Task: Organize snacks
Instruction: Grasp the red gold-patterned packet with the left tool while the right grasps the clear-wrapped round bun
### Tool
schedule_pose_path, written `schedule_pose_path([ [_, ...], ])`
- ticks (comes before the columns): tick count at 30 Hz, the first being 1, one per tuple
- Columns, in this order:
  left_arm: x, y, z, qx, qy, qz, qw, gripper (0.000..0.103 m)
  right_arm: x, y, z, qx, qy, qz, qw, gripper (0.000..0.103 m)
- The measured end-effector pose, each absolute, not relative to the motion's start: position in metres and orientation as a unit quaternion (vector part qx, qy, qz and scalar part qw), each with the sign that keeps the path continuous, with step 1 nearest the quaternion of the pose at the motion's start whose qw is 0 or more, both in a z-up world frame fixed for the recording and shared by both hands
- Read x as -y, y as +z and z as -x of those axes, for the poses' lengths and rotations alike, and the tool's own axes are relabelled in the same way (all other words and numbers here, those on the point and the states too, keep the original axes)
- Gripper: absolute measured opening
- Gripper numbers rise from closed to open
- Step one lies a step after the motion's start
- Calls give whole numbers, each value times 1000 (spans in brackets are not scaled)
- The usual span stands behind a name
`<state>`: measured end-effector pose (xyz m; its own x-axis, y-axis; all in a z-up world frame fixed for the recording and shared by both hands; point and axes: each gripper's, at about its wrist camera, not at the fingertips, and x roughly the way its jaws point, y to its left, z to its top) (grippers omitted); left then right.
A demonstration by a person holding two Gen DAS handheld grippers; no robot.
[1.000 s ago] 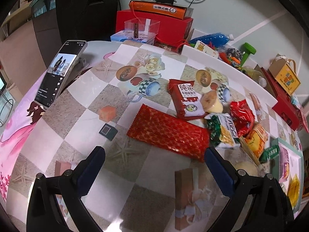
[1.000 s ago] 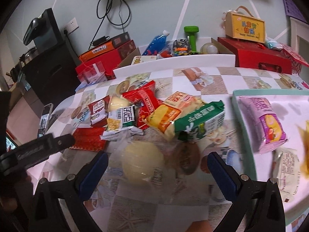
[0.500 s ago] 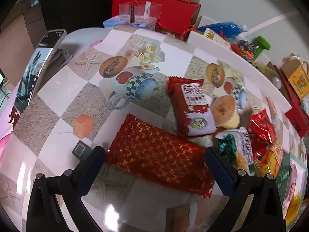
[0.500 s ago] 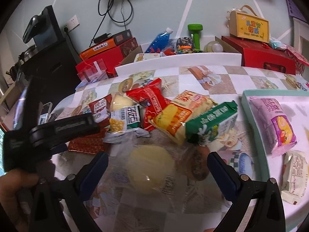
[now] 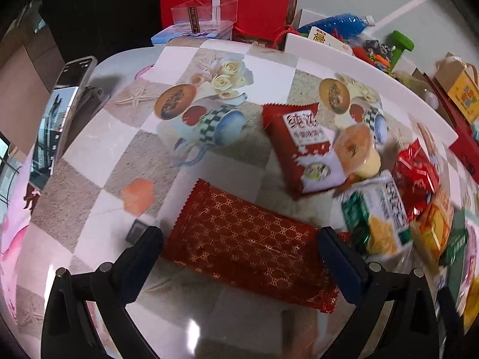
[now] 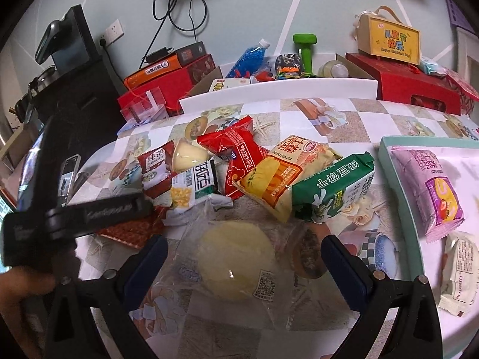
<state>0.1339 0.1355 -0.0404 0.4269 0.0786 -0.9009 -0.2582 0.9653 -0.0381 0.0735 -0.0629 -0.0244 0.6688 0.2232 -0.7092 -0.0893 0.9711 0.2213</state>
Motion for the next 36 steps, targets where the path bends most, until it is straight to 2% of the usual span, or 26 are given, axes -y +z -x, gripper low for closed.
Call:
schedule_pose_path([
  [10,-154,-39,-101,-534,87,71,838,102,62,-30,-75,-410,89,-83,904,103],
  [15,-165,-42,-106,-539,94,110,830,102,56,-35,-76,-420,94,-70,900,103],
  [21,-150,-45,-119,-535,93,96,834,102,55,-38,-77,-425,91,-74,898,103],
  [26,-128,-48,-120,-532,96,66,839,101,55,-39,-77,-431,102,-87,892,92],
  [31,-120,-45,-117,-517,92,57,849,90,58,-39,-76,-434,99,-86,891,91],
  [36,-119,-40,-107,-507,82,59,856,70,67,-38,-76,-435,93,-90,891,91],
])
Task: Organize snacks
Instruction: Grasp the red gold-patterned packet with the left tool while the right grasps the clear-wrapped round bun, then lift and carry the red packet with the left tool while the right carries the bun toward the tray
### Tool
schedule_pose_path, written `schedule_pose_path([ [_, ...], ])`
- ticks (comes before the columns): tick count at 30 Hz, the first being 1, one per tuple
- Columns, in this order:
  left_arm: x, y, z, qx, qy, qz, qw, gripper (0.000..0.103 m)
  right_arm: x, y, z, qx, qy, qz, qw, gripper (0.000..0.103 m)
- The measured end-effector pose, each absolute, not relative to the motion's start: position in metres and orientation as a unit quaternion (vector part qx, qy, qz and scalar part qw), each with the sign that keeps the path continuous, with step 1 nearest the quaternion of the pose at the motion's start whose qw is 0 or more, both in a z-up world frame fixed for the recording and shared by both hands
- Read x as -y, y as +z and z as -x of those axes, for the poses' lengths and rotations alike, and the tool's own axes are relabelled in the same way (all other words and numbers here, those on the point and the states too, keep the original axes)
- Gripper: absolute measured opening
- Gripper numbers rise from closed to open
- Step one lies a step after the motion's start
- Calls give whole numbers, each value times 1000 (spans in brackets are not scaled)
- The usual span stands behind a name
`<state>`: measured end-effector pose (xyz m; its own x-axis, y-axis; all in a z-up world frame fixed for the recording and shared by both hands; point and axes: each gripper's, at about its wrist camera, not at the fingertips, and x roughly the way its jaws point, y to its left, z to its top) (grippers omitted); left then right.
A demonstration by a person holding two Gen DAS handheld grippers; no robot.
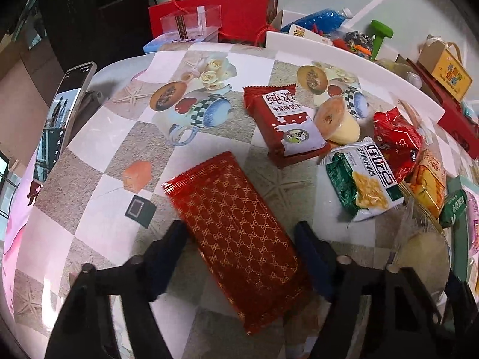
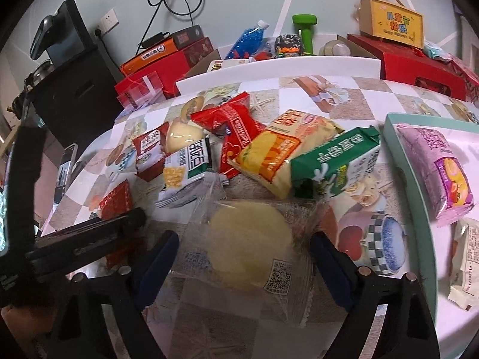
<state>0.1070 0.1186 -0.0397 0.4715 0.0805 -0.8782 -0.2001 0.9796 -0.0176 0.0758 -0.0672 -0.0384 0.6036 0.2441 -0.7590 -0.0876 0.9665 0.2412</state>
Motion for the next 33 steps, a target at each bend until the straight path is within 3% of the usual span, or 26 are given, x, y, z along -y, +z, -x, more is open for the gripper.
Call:
schedule_pose_path([
  [6,-120,-34,-86,-504,73,62,858,64,69,-38,-75,-437,93,-89,890,88],
  [17,-94,-36,-87,-502,41,53,862,60,75,-38,-71,-441,97,-101,886,70],
  [33,-106,-26,-80,-487,30,101,867,52,87,-25,-62,-428,98,-108,892,67],
])
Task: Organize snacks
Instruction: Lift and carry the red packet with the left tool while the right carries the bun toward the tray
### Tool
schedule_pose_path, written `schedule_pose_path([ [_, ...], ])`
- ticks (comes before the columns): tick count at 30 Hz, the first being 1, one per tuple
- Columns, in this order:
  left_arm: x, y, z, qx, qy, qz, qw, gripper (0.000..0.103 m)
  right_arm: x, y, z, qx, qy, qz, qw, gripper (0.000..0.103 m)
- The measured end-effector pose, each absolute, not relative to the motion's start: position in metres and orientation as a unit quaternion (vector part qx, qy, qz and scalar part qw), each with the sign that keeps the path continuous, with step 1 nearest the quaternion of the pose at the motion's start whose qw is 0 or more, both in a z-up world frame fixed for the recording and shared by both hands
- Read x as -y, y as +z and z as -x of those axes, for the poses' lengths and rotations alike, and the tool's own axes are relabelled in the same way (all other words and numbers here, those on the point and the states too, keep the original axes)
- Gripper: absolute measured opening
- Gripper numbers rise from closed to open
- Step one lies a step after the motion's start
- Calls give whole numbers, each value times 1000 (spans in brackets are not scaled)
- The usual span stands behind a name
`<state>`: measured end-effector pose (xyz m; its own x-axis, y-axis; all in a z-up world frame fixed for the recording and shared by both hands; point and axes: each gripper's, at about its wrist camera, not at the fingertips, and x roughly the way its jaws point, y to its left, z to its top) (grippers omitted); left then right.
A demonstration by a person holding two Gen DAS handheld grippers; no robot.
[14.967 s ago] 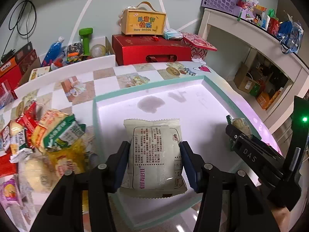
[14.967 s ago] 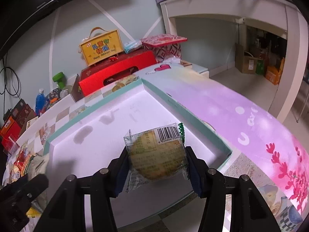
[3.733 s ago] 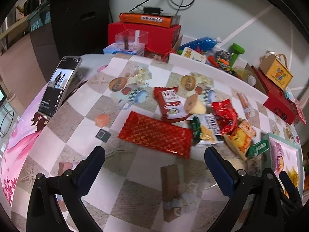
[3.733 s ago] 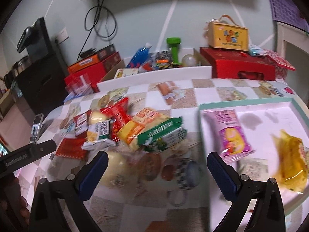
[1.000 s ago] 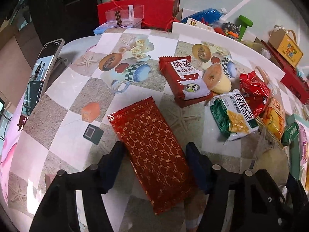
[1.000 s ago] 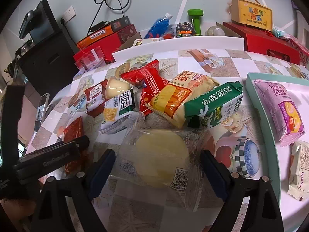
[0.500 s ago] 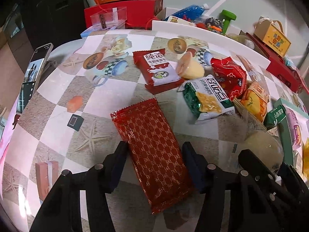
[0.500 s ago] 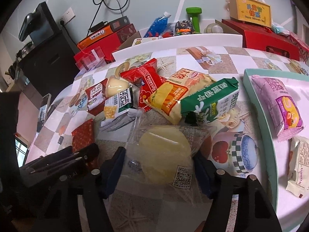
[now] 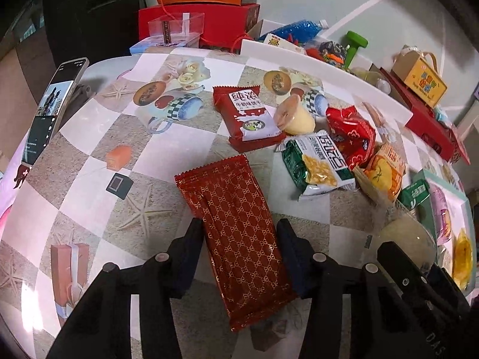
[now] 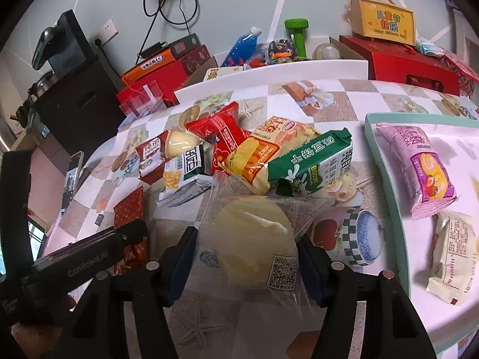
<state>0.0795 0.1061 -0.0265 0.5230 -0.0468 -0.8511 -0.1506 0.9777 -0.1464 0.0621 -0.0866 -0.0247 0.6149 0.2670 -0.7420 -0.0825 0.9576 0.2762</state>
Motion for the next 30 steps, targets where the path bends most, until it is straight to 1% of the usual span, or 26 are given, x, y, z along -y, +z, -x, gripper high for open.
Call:
schedule_pose_path([
  [17,-107,9,-70,-446,23,111,888,52,97,-9,-55,-402,103,-122,902,67],
  [30,-76,50,-60,-398,-18,95,912,52,129,18,-40,-362,85,-148,916,67],
])
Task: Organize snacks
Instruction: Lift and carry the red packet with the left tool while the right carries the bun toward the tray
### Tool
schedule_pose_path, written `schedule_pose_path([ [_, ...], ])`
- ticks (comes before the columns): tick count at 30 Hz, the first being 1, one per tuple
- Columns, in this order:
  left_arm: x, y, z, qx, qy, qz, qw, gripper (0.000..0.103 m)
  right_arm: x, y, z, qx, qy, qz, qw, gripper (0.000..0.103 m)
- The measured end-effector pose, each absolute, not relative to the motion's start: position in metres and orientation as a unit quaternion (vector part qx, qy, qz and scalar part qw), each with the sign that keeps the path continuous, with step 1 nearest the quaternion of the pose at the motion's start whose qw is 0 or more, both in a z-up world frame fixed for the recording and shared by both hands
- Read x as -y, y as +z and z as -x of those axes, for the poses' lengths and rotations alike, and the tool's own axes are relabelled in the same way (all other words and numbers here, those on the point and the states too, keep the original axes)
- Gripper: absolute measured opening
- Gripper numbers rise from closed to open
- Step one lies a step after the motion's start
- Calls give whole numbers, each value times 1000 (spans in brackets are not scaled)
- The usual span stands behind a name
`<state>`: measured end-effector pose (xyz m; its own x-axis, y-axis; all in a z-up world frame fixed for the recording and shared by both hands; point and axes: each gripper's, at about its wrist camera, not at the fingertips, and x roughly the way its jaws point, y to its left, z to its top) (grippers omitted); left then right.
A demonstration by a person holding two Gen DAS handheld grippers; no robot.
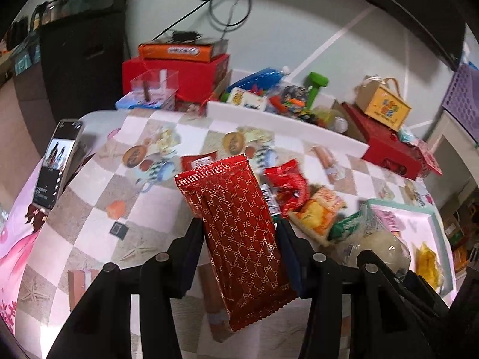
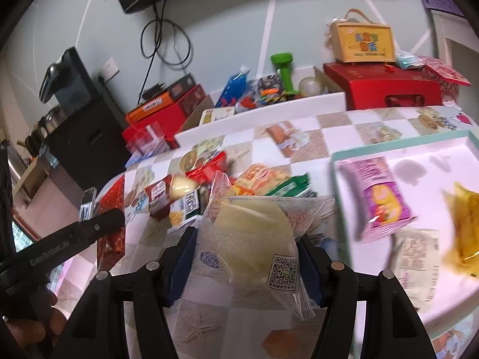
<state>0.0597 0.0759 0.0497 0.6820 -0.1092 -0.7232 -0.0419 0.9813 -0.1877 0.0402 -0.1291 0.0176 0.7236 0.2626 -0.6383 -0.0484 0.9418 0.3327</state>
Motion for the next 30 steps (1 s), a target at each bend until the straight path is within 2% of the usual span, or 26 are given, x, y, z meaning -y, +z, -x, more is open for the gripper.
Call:
schedule_pose_path([
  [15,17,76,-50,-370,-122,55,919,52,230,36,-16,-321,-23,-200,925,67],
  [30,123,64,-41,-375,-227,6,899,52,322,44,20,-280,-125,-249,919,67],
])
